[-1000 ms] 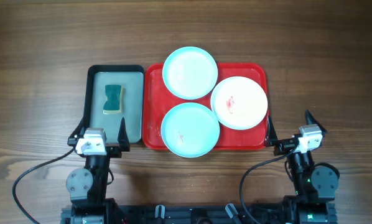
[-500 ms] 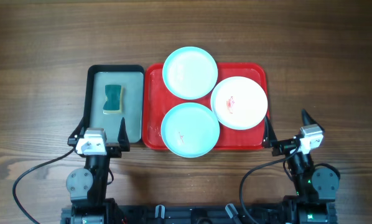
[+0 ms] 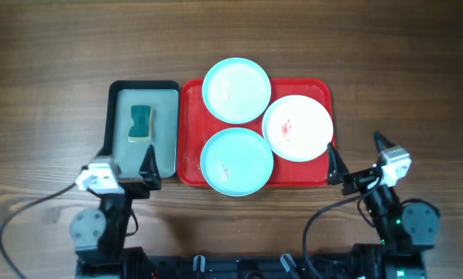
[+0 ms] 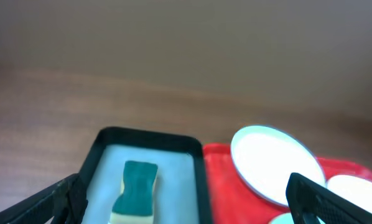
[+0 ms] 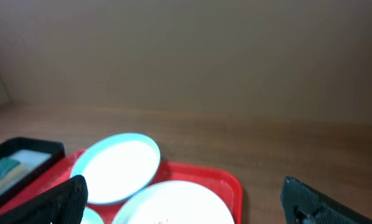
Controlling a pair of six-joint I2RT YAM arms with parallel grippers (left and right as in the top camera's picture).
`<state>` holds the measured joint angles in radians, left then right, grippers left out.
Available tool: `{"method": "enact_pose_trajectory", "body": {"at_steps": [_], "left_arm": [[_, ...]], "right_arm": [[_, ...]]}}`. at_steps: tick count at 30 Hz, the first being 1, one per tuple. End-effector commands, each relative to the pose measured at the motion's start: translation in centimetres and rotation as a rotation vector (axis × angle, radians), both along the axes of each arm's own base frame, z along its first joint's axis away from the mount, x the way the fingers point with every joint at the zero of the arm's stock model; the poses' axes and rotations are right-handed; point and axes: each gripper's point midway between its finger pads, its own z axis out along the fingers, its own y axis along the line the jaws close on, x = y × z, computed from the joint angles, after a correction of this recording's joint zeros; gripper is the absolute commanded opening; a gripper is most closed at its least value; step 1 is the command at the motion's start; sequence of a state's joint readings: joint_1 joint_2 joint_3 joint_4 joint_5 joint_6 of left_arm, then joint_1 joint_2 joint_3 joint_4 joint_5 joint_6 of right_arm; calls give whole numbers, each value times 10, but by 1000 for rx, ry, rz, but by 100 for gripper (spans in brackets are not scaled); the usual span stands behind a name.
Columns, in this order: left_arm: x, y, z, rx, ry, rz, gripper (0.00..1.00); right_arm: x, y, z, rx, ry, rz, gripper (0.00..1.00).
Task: Clean dirty plates on tray and stack at the side
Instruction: 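Move left gripper to the sponge and right gripper to the top blue plate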
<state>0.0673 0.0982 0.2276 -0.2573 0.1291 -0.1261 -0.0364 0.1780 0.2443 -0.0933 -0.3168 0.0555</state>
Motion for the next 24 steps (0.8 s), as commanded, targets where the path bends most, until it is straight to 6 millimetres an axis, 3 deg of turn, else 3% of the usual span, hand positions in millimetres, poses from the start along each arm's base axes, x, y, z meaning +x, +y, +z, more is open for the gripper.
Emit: {"method": "enact_pose_trajectory", "body": {"at_steps": [1,2,4,6,9,11,14,17,18,20,21,22,24], "left_arm": [[-2,-15,76,-52,-7,-79,100],[1,-22,95,-62,31,-124,100],[8,-34,113,-86,120,-191,100],[23,-48,120,-145,326,-274,100],[46,-48,110,-178,468,-274,100],[59,-47,92,-192,534,-269,100],[70,-46,65,-214,637,-262,100],[73,-46,54,-222,680,-258,100],[73,-46,53,-222,684,-258,95],[73,-46,53,-223,684,-258,47],[73,-46,53,-223,685,-258,24],[72,-46,51,-225,694,-257,17],[73,-41,44,-216,720,-228,14]], "right_arm": [[11,7,37,7,26,46,100],[16,10,46,9,48,67,100],[28,13,63,6,101,88,100],[43,14,84,-48,214,109,100],[54,14,100,-90,390,131,99],[58,13,105,-93,539,138,100],[70,15,101,-32,687,149,100],[76,31,89,93,770,212,100],[77,31,81,100,803,212,100],[80,26,69,94,851,179,78],[82,22,60,83,884,151,58],[84,20,52,88,920,120,44],[85,29,32,64,1003,108,36]]}}
